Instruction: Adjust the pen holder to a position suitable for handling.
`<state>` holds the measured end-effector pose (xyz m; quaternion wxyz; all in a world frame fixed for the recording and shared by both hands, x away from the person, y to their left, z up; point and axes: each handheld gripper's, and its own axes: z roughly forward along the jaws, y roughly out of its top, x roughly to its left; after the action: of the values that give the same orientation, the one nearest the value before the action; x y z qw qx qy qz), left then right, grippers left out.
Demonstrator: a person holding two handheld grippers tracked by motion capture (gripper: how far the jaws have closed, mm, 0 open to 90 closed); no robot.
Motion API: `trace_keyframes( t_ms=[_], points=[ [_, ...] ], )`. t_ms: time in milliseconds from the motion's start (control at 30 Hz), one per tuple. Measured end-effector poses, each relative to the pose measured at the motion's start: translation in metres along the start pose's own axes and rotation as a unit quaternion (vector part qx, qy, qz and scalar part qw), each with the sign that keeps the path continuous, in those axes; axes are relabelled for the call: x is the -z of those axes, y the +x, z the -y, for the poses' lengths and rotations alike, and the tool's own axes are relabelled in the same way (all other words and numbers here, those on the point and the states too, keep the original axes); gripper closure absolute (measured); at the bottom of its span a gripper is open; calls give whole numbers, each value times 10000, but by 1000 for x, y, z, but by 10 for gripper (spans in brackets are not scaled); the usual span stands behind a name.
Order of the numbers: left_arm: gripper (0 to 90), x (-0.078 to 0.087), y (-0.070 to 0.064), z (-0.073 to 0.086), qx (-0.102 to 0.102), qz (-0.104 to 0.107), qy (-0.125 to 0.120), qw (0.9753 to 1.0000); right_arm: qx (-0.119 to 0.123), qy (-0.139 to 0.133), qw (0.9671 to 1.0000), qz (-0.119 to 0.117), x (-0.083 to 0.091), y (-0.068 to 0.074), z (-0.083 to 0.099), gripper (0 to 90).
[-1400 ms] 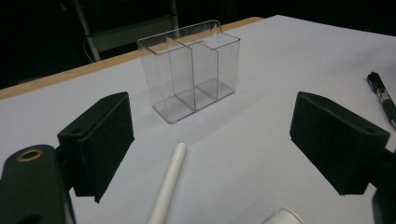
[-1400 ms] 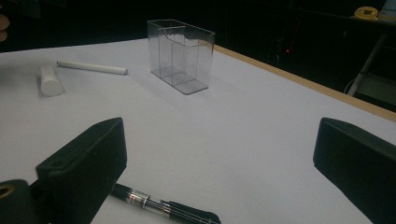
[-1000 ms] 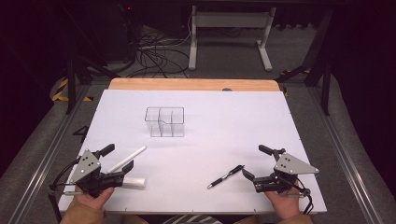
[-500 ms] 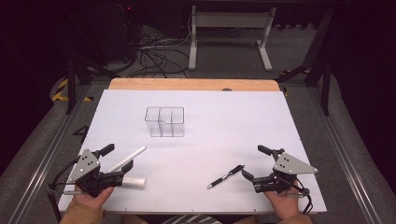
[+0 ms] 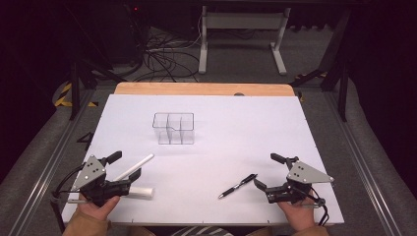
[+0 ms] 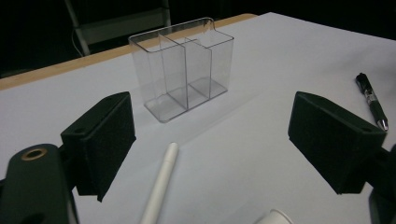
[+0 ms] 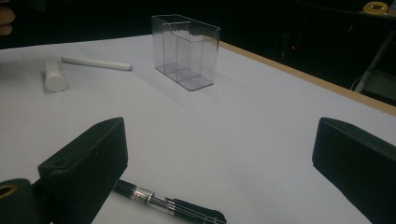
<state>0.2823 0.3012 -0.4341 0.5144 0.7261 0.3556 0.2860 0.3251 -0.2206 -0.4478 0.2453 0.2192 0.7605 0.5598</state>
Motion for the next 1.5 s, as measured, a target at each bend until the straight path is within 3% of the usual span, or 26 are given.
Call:
trace_keyframes(
  t_ms=[300,867,1500],
  points=[
    [156,-5,-7,-11,-148,137,117,9997,-10,18,10000,-29,0,0,0,45],
    [156,-6,-4,-13,-96,130,113,9998,-18,152,9996,-246,-7,-3,-14,61],
    [156,-8,1,-14,-63,153,82,9998,147,295,9983,-472,-24,-3,-35,61]
  ],
)
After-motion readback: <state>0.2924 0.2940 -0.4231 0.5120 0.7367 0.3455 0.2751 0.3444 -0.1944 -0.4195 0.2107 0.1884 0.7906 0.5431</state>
